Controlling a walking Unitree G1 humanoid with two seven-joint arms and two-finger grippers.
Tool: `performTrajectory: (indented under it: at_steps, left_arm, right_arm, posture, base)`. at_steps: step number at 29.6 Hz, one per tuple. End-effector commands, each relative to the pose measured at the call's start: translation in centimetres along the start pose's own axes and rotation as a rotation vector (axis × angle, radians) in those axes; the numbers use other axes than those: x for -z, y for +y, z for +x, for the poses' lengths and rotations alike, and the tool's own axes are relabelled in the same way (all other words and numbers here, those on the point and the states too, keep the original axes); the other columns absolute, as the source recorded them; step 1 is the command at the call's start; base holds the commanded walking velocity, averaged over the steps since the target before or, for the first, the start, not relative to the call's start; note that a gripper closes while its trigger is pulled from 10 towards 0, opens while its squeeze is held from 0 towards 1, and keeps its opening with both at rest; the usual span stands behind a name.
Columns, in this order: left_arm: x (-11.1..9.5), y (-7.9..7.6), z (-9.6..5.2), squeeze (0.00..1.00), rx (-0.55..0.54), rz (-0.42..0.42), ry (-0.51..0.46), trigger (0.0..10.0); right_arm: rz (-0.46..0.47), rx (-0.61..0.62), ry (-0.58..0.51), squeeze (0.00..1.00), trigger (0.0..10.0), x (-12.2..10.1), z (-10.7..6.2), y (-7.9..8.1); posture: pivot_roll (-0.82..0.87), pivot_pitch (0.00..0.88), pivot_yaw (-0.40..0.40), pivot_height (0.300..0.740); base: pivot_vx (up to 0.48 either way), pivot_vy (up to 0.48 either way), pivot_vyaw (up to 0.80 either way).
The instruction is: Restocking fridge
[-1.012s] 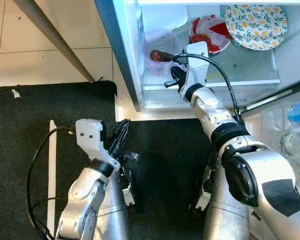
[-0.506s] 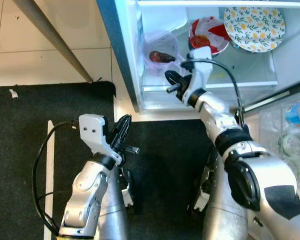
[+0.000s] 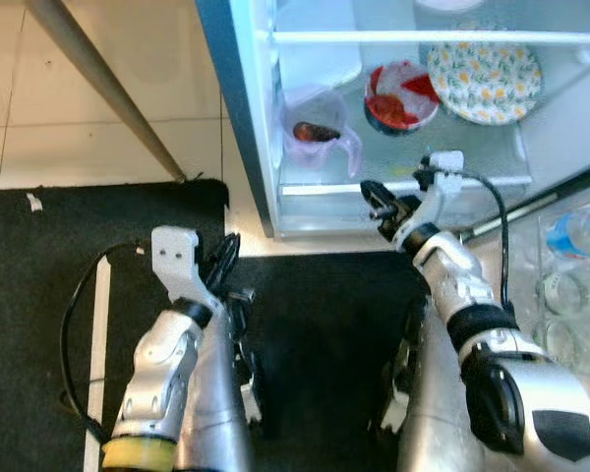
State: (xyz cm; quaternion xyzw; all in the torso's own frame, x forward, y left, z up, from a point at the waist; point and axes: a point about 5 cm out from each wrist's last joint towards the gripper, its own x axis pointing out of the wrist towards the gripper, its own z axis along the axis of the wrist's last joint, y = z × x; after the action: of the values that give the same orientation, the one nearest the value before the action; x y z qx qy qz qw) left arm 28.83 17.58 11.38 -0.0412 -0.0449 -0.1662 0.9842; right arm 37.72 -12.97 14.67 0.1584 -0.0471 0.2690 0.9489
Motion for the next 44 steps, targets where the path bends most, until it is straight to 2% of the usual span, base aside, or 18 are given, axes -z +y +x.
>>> performTrajectory:
  at_steps: [1, 5, 7, 8, 10, 15, 17, 23, 26, 27, 28, 29, 30, 31, 35, 37, 38, 44]
  left_arm:
    - [2.0, 1.0, -1.1, 0.00, -0.024, 0.023, 0.077, 10.0]
    - [2.3, 1.1, -1.1, 0.00, -0.025, 0.033, 0.086, 10.0]
    - [3.5, 1.4, -1.1, 0.00, -0.035, 0.048, 0.115, 10.0]
    - [3.5, 1.4, -1.1, 0.00, -0.035, 0.048, 0.115, 10.0]
    - [4.1, 1.7, -1.2, 0.00, -0.050, 0.052, 0.128, 10.0]
    - [4.4, 2.6, -1.1, 0.00, -0.068, 0.059, 0.137, 10.0]
    - [5.0, 3.7, -1.4, 0.00, -0.095, 0.077, 0.178, 10.0]
    - [6.0, 4.6, -1.8, 0.00, -0.138, 0.064, 0.222, 10.0]
    - [7.6, 5.1, -2.9, 0.00, -0.205, 0.010, 0.285, 10.0]
    - [7.6, 5.1, -2.9, 0.00, -0.205, 0.010, 0.285, 10.0]
    - [8.8, 5.0, -3.7, 0.00, -0.224, -0.026, 0.339, 10.0]
    - [8.8, 5.0, -3.7, 0.00, -0.224, -0.026, 0.339, 10.0]
    - [10.0, 4.9, -4.6, 0.00, -0.247, -0.060, 0.401, 10.0]
    - [10.0, 4.9, -4.6, 0.00, -0.247, -0.060, 0.401, 10.0]
    - [13.7, 4.5, -8.6, 0.00, -0.342, -0.138, 0.614, 10.0]
    - [13.7, 4.5, -8.6, 0.00, -0.342, -0.138, 0.614, 10.0]
    - [14.3, 4.4, -9.6, 0.00, -0.365, -0.144, 0.654, 10.0]
    - [15.4, 4.0, -11.5, 0.00, -0.405, -0.169, 0.722, 10.0]
  right_arm:
    - [0.063, 0.016, 0.074, 0.00, 10.0, 2.8, -1.8, -0.3]
    - [0.068, 0.015, 0.093, 0.00, 10.0, 3.5, -2.2, -0.3]
    - [0.094, 0.023, 0.171, 0.00, 10.0, 5.7, -3.4, -0.1]
    - [0.094, 0.023, 0.171, 0.00, 10.0, 5.7, -3.4, -0.1]
    - [0.104, 0.035, 0.238, 0.00, 10.0, 7.3, -4.5, 0.1]
    - [0.124, 0.055, 0.273, 0.00, 10.0, 8.4, -5.1, 0.2]
    - [0.134, 0.080, 0.302, 0.00, 10.0, 9.1, -5.6, 0.2]
    - [0.127, 0.111, 0.353, 0.00, 10.0, 10.2, -6.5, 0.1]
    - [0.137, 0.145, 0.396, 0.00, 10.0, 11.2, -7.7, -0.1]
    - [0.137, 0.145, 0.396, 0.00, 10.0, 11.2, -7.7, -0.1]
    - [0.140, 0.166, 0.419, 0.00, 10.0, 11.7, -8.4, -0.3]
    - [0.140, 0.166, 0.419, 0.00, 10.0, 11.7, -8.4, -0.3]
    - [0.140, 0.192, 0.445, 0.00, 10.0, 12.2, -9.0, -0.5]
    - [0.140, 0.192, 0.445, 0.00, 10.0, 12.2, -9.0, -0.5]
    - [0.151, 0.254, 0.489, 0.00, 10.0, 13.1, -10.4, -0.9]
    - [0.151, 0.254, 0.489, 0.00, 10.0, 13.1, -10.4, -0.9]
    - [0.156, 0.263, 0.492, 0.00, 10.0, 13.2, -10.7, -1.0]
    - [0.158, 0.279, 0.519, 0.00, 10.0, 13.7, -11.4, -1.0]
  posture:
    - [0.11, 0.312, -0.041, 0.380]
    - [0.11, 0.312, -0.041, 0.385]
    - [0.10, 0.265, -0.056, 0.395]
    - [0.10, 0.265, -0.056, 0.395]
    - [0.09, 0.251, -0.053, 0.405]
    - [0.09, 0.219, -0.040, 0.420]
    - [0.08, 0.191, -0.027, 0.435]
    - [0.07, 0.157, -0.025, 0.450]
    - [0.06, 0.126, -0.022, 0.465]
    - [0.06, 0.126, -0.022, 0.465]
    - [0.06, 0.108, -0.022, 0.470]
    - [0.06, 0.108, -0.022, 0.470]
    - [0.05, 0.093, -0.018, 0.475]
    - [0.05, 0.093, -0.018, 0.475]
    - [0.04, 0.062, -0.010, 0.495]
    - [0.04, 0.062, -0.010, 0.495]
    - [0.04, 0.058, -0.010, 0.500]
    - [0.03, 0.050, -0.015, 0.520]
  base:
    - [0.000, 0.000, 0.00]
    - [0.000, 0.000, 0.00]
    - [0.000, 0.000, 0.00]
    - [0.000, 0.000, 0.00]
    - [0.000, 0.000, 0.00]
    - [0.000, 0.000, 0.00]
    - [0.000, 0.000, 0.00]
    - [0.000, 0.000, 0.00]
    - [0.000, 0.000, 0.00]
    - [0.000, 0.000, 0.00]
    - [0.000, 0.000, 0.00]
    - [0.000, 0.000, 0.00]
    - [0.000, 0.000, 0.00]
    - [0.000, 0.000, 0.00]
    - [0.000, 0.000, 0.00]
    - [0.000, 0.000, 0.00]
    - [0.000, 0.000, 0.00]
    - [0.000, 0.000, 0.00]
